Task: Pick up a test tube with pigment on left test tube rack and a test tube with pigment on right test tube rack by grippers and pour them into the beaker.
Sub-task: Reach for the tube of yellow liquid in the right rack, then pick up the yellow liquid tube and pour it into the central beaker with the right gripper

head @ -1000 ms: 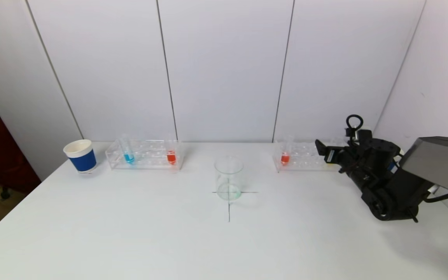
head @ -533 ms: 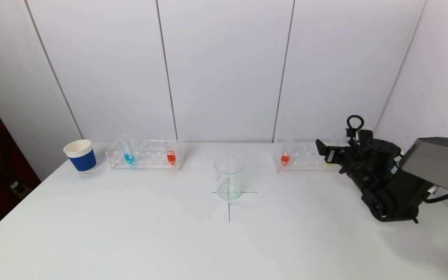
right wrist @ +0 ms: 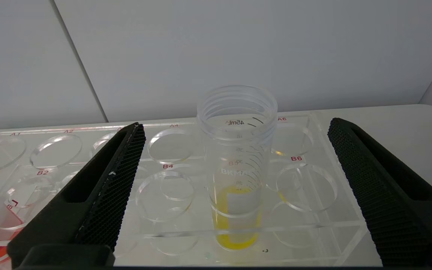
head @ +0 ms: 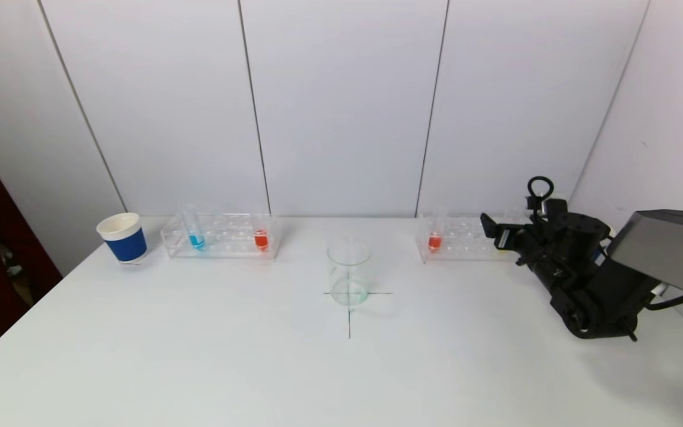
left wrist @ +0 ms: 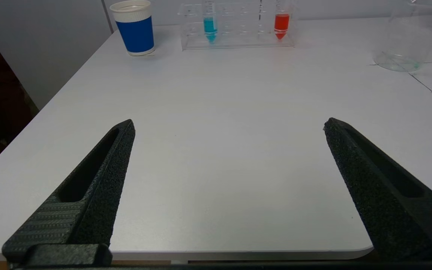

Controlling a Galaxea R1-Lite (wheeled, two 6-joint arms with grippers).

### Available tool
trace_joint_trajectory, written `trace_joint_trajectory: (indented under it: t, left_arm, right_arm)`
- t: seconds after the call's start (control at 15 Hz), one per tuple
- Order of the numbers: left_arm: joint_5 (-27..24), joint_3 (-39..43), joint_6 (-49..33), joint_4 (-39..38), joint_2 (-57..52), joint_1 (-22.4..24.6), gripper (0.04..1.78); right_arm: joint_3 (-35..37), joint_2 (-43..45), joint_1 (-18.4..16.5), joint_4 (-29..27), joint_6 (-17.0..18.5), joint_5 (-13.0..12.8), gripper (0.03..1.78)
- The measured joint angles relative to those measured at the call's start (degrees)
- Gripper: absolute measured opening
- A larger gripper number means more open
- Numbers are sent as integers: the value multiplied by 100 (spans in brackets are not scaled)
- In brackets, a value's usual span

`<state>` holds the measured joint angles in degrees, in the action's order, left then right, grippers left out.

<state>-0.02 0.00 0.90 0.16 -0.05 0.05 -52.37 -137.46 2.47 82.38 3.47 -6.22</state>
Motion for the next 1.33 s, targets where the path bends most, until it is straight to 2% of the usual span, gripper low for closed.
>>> trace_joint_trajectory:
  t: [0.2, 0.4, 0.53, 0.8, 0.93, 1.33]
  left_arm:
    - [2, 0, -2, 2, 0, 0, 176]
    - [0, 0, -2, 2, 0, 0, 176]
    - [2, 0, -2, 2, 0, 0, 176]
    - [2, 0, -2, 2, 0, 0, 176]
    - [0, 0, -5, 2, 0, 0, 176]
    - [2, 0, -2, 0, 0, 0, 176]
  right_arm:
    - [-16, -7, 5, 2, 2, 2, 175]
    - [-20, -20, 5, 0, -4, 0, 154]
    - [-13, -22, 5, 0, -4, 2, 128]
    - [-18, -22, -2, -6, -4, 0, 56]
    - [-22, -22, -5, -9, -4, 2, 48]
    - [-27, -20, -5, -13, -6, 0, 49]
